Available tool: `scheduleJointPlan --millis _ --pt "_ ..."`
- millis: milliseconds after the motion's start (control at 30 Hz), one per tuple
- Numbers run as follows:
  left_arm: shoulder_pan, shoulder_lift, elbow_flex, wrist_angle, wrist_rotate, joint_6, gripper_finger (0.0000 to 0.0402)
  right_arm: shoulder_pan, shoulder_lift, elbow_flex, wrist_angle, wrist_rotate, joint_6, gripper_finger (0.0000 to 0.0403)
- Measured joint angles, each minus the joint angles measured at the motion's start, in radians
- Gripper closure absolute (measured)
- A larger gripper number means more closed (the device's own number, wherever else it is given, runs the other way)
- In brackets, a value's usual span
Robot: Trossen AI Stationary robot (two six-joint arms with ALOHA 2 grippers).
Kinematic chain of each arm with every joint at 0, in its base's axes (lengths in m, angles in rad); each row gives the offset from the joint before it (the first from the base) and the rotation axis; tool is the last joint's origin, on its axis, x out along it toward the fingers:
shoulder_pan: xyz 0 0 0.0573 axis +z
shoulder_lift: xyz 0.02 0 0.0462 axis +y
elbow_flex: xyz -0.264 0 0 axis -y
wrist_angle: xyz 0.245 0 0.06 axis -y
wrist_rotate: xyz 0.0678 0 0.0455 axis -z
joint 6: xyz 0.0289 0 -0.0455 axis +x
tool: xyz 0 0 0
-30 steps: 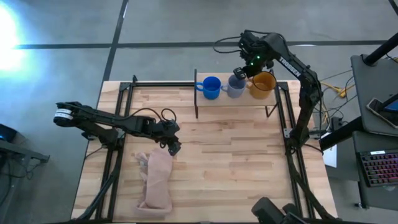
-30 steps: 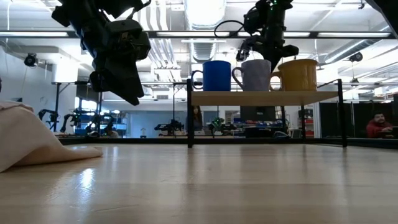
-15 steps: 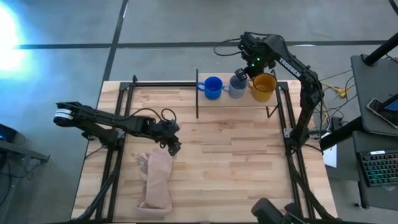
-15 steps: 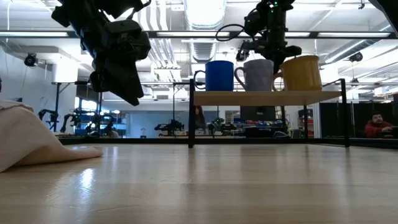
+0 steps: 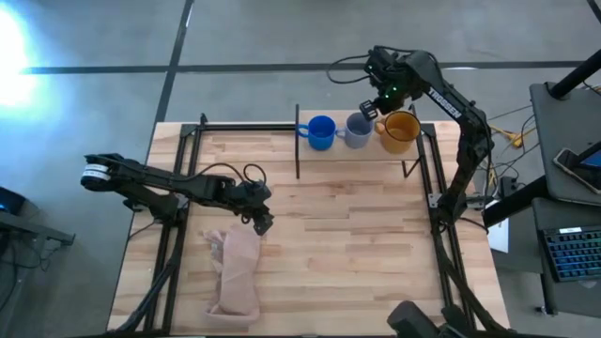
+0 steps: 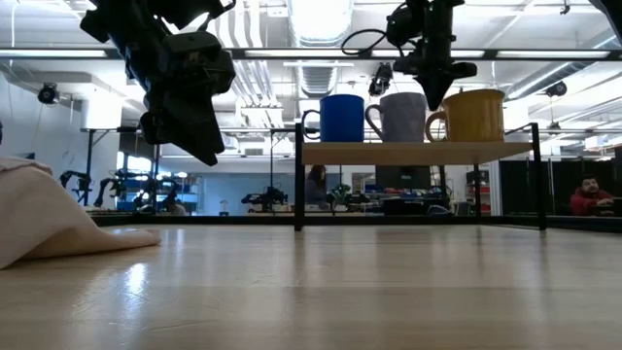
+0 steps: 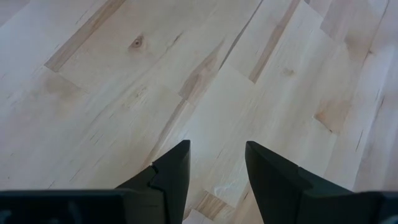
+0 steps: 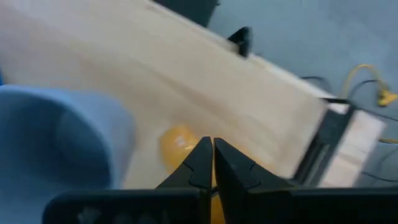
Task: Stack small to large cups/mugs on shelf
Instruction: Put the brown mug on the shelf
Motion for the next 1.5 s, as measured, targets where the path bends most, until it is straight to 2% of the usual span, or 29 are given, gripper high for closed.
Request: scheduleJointPlan --millis 133,333,700,867,1000,1167,1267,1400,1467,1500 --pt "0.000 0.000 0.000 0.000 0.000 0.000 0.0262 -0.018 0.000 -0.014 0.001 0.046 -0.002 0.0394" --pt "0.000 0.000 0.000 -0.001 0.000 0.000 0.0262 -0.040 0.000 -0.055 0.007 -0.026 -0.011 0.0394" --pt "0.000 0.000 0.000 -0.003 0.000 -0.001 0.0262 -0.035 0.000 -0.107 0.003 -0.046 -0.022 0.0394" --pt "0.000 0.000 0.000 -0.003 0.000 0.000 0.0262 -0.032 0.000 -0.075 0.055 -0.046 -0.023 0.0394" --pt "0.000 0.000 -0.001 -0.003 0.000 0.000 0.0262 -0.029 0.000 -0.023 0.109 -0.006 -0.010 0.0394" --pt "0.000 0.000 -0.009 -0.004 0.000 -0.001 0.0262 -0.026 -0.002 0.052 0.026 0.001 0.085 0.0394" --pt "0.000 0.000 -0.010 -0.004 0.000 -0.001 0.0262 0.006 -0.019 0.065 -0.002 0.052 0.114 0.0394" --pt "0.000 0.000 -0.010 -0.003 0.000 0.025 0.0262 0.078 -0.071 0.059 0.000 0.053 0.121 0.0394" --pt "0.000 0.000 -0.010 0.002 0.000 0.042 0.0262 0.113 -0.095 0.059 -0.004 0.018 0.122 0.0394" --pt "0.000 0.000 -0.010 0.003 0.000 0.043 0.0262 0.132 -0.108 0.058 -0.003 -0.033 0.122 0.0394"
